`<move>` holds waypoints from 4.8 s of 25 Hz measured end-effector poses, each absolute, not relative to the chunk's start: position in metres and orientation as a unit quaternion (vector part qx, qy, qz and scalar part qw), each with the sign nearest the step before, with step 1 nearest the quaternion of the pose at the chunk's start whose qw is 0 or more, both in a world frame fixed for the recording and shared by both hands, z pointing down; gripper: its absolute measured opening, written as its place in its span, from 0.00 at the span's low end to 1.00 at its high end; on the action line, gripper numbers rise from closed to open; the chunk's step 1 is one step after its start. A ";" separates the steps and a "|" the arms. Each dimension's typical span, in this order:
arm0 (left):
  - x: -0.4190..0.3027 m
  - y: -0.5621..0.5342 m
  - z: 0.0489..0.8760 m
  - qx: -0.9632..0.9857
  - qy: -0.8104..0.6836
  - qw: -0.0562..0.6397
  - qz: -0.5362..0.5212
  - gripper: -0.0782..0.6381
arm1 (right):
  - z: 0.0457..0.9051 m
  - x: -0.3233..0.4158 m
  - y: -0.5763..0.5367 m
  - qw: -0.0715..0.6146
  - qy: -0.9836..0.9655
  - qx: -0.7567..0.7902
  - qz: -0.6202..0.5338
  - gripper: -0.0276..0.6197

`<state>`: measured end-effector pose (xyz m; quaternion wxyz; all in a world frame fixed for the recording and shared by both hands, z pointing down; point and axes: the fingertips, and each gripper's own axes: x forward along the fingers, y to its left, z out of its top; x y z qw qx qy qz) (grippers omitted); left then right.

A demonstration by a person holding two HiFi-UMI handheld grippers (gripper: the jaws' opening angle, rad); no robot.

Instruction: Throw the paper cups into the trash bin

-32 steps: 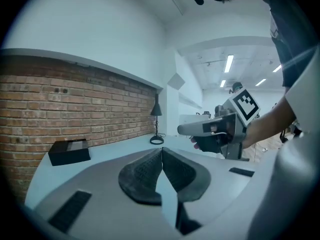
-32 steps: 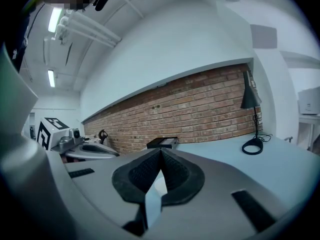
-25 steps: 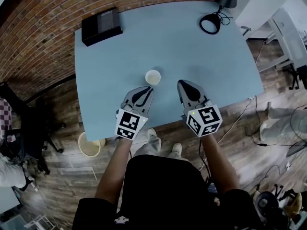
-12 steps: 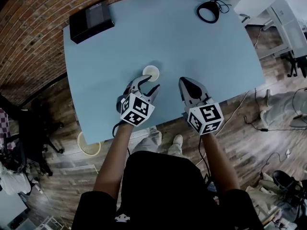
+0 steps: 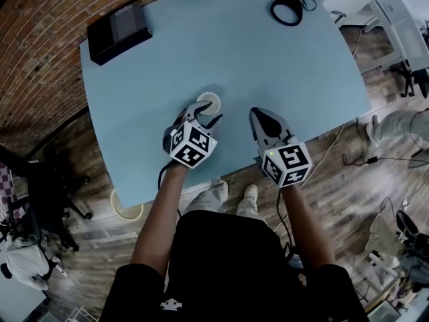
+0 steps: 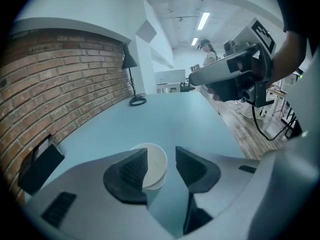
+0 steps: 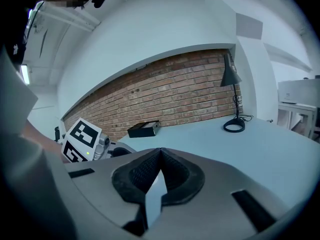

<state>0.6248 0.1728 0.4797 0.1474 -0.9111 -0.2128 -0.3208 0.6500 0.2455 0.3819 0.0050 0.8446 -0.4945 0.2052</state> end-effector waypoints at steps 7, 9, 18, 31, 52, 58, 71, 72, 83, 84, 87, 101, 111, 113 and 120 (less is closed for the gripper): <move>0.627 0.175 0.494 -0.893 -0.240 0.168 -0.341 0.33 | 0.386 0.656 0.243 0.002 -0.477 0.855 0.204 0.05; 0.627 0.174 0.497 -0.889 -0.244 0.176 -0.345 0.27 | 0.387 0.657 0.244 0.003 -0.473 0.857 0.204 0.05; 0.623 0.173 0.497 -0.884 -0.251 0.177 -0.353 0.16 | 0.384 0.657 0.242 0.009 -0.474 0.856 0.205 0.05; 0.613 0.168 0.477 -0.898 -0.240 0.154 -0.336 0.15 | 0.375 0.651 0.235 0.019 -0.497 0.846 0.191 0.05; 0.580 0.207 0.379 -0.955 -0.153 0.069 -0.246 0.15 | 0.327 0.636 0.268 0.036 -0.550 0.822 0.146 0.05; 0.562 0.225 0.354 -0.966 -0.133 0.047 -0.217 0.15 | 0.314 0.621 0.278 0.033 -0.568 0.812 0.130 0.05; 0.538 0.269 0.320 -0.977 -0.090 0.055 -0.186 0.15 | 0.295 0.597 0.314 0.036 -0.608 0.786 0.105 0.05; 0.535 0.273 0.315 -0.978 -0.086 0.051 -0.181 0.15 | 0.294 0.595 0.316 0.036 -0.611 0.784 0.104 0.05; 0.502 0.304 0.301 -0.985 -0.045 0.032 -0.162 0.15 | 0.276 0.560 0.338 0.021 -0.647 0.758 0.084 0.05; 0.499 0.307 0.299 -0.986 -0.041 0.030 -0.160 0.15 | 0.275 0.557 0.340 0.020 -0.651 0.754 0.083 0.05; 0.491 0.317 0.294 -0.987 -0.031 0.031 -0.155 0.15 | 0.270 0.549 0.345 0.018 -0.661 0.746 0.078 0.05; 0.423 0.307 0.278 -0.987 0.043 0.023 -0.154 0.15 | 0.256 0.489 0.314 -0.001 -0.717 0.693 0.070 0.05; 0.343 0.261 0.279 -0.983 0.112 0.008 -0.148 0.15 | 0.253 0.410 0.253 -0.006 -0.767 0.638 0.071 0.05; 0.321 0.250 0.279 -0.982 0.125 0.002 -0.143 0.15 | 0.251 0.386 0.239 -0.001 -0.778 0.624 0.068 0.05; 0.237 0.207 0.274 -0.977 0.166 -0.014 -0.130 0.15 | 0.243 0.309 0.192 -0.018 -0.801 0.593 0.080 0.05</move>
